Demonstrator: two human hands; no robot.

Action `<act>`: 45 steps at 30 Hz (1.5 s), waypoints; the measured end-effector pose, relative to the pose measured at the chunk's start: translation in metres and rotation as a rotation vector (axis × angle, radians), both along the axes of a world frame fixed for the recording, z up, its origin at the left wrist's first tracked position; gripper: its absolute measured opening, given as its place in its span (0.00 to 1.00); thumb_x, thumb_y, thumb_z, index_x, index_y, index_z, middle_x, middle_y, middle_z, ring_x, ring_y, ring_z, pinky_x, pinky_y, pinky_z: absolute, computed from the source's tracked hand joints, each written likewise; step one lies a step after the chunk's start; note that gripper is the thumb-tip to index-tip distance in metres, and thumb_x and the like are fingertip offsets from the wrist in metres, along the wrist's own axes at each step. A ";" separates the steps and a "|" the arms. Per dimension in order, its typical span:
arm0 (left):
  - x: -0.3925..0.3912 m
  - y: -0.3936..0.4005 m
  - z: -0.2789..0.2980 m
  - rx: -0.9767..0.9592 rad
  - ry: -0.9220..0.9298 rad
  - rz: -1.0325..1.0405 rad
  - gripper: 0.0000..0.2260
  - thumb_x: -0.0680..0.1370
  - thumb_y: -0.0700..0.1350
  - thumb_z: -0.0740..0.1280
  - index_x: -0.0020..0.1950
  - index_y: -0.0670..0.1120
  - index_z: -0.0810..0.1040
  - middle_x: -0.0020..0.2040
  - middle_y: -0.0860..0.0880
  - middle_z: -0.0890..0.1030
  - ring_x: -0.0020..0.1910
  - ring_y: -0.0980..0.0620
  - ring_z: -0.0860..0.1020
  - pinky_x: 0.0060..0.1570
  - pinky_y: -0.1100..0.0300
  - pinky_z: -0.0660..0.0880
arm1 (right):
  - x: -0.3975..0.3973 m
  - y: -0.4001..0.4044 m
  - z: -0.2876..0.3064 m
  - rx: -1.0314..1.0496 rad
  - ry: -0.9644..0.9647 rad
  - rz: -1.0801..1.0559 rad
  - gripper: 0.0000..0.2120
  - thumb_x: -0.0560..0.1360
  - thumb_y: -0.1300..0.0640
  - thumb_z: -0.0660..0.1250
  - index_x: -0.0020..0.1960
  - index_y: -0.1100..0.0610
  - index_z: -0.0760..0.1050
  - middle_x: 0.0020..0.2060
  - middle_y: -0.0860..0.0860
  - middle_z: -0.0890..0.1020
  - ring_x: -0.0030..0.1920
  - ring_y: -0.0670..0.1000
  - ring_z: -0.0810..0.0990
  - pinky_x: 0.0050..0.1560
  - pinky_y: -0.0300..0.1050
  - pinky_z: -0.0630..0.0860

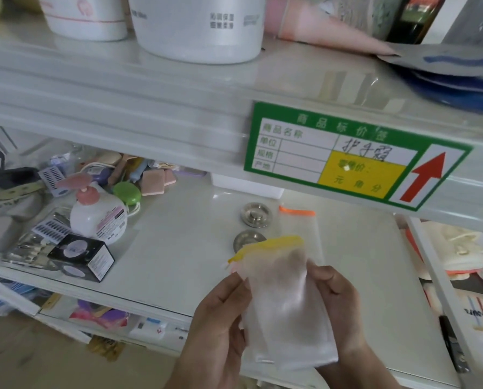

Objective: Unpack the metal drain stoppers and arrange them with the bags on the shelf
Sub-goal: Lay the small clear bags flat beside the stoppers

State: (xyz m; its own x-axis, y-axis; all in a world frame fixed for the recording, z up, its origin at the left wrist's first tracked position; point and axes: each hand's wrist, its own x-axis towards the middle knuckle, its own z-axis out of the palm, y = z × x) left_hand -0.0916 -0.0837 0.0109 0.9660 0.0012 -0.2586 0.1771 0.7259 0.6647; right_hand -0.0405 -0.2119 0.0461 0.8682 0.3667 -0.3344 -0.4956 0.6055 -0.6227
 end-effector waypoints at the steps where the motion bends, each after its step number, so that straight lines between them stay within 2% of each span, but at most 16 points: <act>1: 0.002 0.000 -0.003 -0.024 0.005 0.015 0.33 0.65 0.53 0.80 0.66 0.39 0.80 0.67 0.30 0.77 0.64 0.32 0.75 0.65 0.36 0.67 | 0.002 0.000 -0.002 0.022 -0.005 0.009 0.10 0.51 0.57 0.76 0.26 0.62 0.79 0.23 0.56 0.79 0.24 0.54 0.81 0.26 0.39 0.78; 3: 0.002 0.000 -0.009 -0.038 -0.086 -0.068 0.30 0.69 0.48 0.79 0.67 0.37 0.79 0.65 0.30 0.79 0.64 0.31 0.78 0.67 0.34 0.69 | 0.006 -0.007 -0.012 0.050 0.008 0.033 0.16 0.43 0.60 0.78 0.27 0.61 0.77 0.23 0.55 0.77 0.25 0.54 0.79 0.28 0.40 0.78; 6: 0.001 0.000 -0.009 0.093 -0.125 -0.152 0.28 0.64 0.44 0.83 0.61 0.37 0.82 0.56 0.35 0.85 0.57 0.36 0.84 0.56 0.43 0.81 | 0.016 -0.023 -0.025 0.035 0.120 0.002 0.15 0.44 0.64 0.76 0.26 0.61 0.73 0.21 0.55 0.73 0.23 0.54 0.75 0.27 0.39 0.76; 10: 0.002 -0.007 -0.016 0.334 -0.060 -0.066 0.22 0.65 0.41 0.78 0.59 0.40 0.84 0.58 0.33 0.84 0.59 0.35 0.83 0.59 0.40 0.79 | 0.027 -0.038 -0.035 0.056 0.135 -0.073 0.22 0.35 0.67 0.78 0.22 0.59 0.68 0.18 0.53 0.69 0.20 0.53 0.71 0.24 0.35 0.71; 14: 0.002 -0.003 -0.023 0.337 0.018 0.010 0.17 0.63 0.37 0.76 0.52 0.44 0.88 0.45 0.41 0.89 0.45 0.46 0.86 0.41 0.59 0.82 | 0.028 -0.054 -0.012 0.033 0.015 -0.036 0.11 0.47 0.62 0.73 0.26 0.59 0.73 0.20 0.54 0.74 0.21 0.54 0.75 0.26 0.38 0.76; 16: 0.002 0.006 -0.026 0.351 0.060 0.042 0.18 0.63 0.38 0.76 0.52 0.48 0.89 0.45 0.42 0.89 0.43 0.48 0.86 0.41 0.59 0.83 | 0.041 -0.074 -0.004 -0.161 -0.084 -0.081 0.03 0.58 0.59 0.67 0.29 0.58 0.76 0.24 0.54 0.76 0.25 0.54 0.76 0.30 0.41 0.75; 19: -0.003 0.015 -0.027 0.376 0.099 0.073 0.18 0.63 0.40 0.76 0.51 0.51 0.89 0.45 0.42 0.89 0.45 0.46 0.87 0.44 0.55 0.82 | 0.088 -0.120 -0.016 -0.678 -0.270 -0.148 0.14 0.73 0.60 0.60 0.31 0.57 0.79 0.27 0.54 0.80 0.27 0.54 0.75 0.31 0.44 0.73; 21: -0.007 0.018 -0.029 0.387 0.127 0.084 0.17 0.63 0.41 0.76 0.50 0.51 0.89 0.44 0.43 0.90 0.42 0.48 0.87 0.41 0.57 0.81 | 0.126 -0.146 -0.031 -0.922 -0.404 -0.142 0.13 0.74 0.60 0.62 0.37 0.63 0.81 0.28 0.56 0.82 0.26 0.56 0.76 0.29 0.44 0.74; 24: -0.010 0.018 -0.028 0.404 0.145 0.093 0.12 0.64 0.37 0.79 0.45 0.47 0.90 0.38 0.47 0.89 0.36 0.56 0.86 0.31 0.65 0.79 | 0.178 -0.172 -0.048 -0.986 -0.493 -0.059 0.14 0.76 0.60 0.63 0.45 0.72 0.77 0.31 0.55 0.84 0.31 0.54 0.79 0.36 0.46 0.78; 26: -0.010 0.017 -0.026 0.408 0.150 0.093 0.12 0.63 0.37 0.80 0.44 0.47 0.90 0.37 0.48 0.89 0.35 0.57 0.86 0.30 0.67 0.78 | 0.204 -0.181 -0.057 -0.926 -0.509 -0.026 0.10 0.73 0.60 0.66 0.42 0.69 0.77 0.35 0.55 0.85 0.36 0.52 0.81 0.41 0.45 0.80; 28: -0.010 0.016 -0.027 0.393 0.172 0.102 0.13 0.62 0.36 0.80 0.46 0.45 0.89 0.37 0.47 0.89 0.34 0.55 0.85 0.30 0.66 0.78 | 0.222 -0.189 -0.072 -0.884 -0.427 -0.045 0.06 0.71 0.61 0.67 0.43 0.64 0.77 0.34 0.55 0.84 0.38 0.53 0.81 0.36 0.41 0.80; 33: -0.012 0.018 -0.027 0.415 0.172 0.108 0.21 0.56 0.45 0.79 0.50 0.52 0.89 0.40 0.47 0.89 0.36 0.54 0.86 0.33 0.65 0.80 | 0.240 -0.213 -0.121 -1.417 -0.130 -0.156 0.05 0.73 0.61 0.70 0.39 0.60 0.81 0.30 0.55 0.82 0.30 0.53 0.76 0.33 0.42 0.74; 38: -0.013 0.020 -0.031 0.421 0.160 0.095 0.24 0.56 0.49 0.79 0.53 0.56 0.88 0.45 0.46 0.90 0.42 0.51 0.86 0.42 0.57 0.81 | 0.238 -0.239 -0.144 -1.827 -0.196 -0.158 0.09 0.60 0.44 0.70 0.38 0.46 0.83 0.31 0.51 0.85 0.33 0.55 0.84 0.40 0.54 0.84; 40: -0.013 0.019 -0.030 0.430 0.154 0.086 0.21 0.61 0.46 0.79 0.53 0.57 0.88 0.46 0.47 0.90 0.43 0.52 0.86 0.42 0.58 0.80 | 0.227 -0.231 -0.138 -1.909 -0.210 -0.160 0.10 0.62 0.45 0.71 0.38 0.51 0.81 0.36 0.53 0.86 0.36 0.57 0.83 0.44 0.55 0.82; 43: -0.011 0.016 -0.027 0.429 0.138 0.071 0.19 0.63 0.42 0.76 0.52 0.56 0.88 0.43 0.48 0.89 0.41 0.53 0.86 0.38 0.62 0.80 | 0.204 -0.206 -0.122 -2.045 -0.294 -0.213 0.17 0.71 0.49 0.72 0.54 0.60 0.80 0.49 0.64 0.83 0.52 0.64 0.80 0.58 0.57 0.76; 45: -0.009 0.014 -0.023 0.406 0.115 0.067 0.19 0.62 0.39 0.76 0.52 0.53 0.88 0.41 0.47 0.89 0.39 0.53 0.86 0.35 0.63 0.80 | 0.181 -0.181 -0.107 -1.941 -0.405 -0.377 0.14 0.73 0.50 0.69 0.47 0.61 0.80 0.44 0.65 0.84 0.49 0.66 0.81 0.54 0.57 0.77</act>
State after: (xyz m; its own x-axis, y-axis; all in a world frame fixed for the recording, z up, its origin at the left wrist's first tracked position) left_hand -0.1007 -0.0694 -0.0118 0.9253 0.1872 -0.3299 0.2276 0.4220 0.8776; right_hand 0.1406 -0.3926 -0.0607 0.9121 -0.3519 0.2101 -0.2207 -0.8537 -0.4718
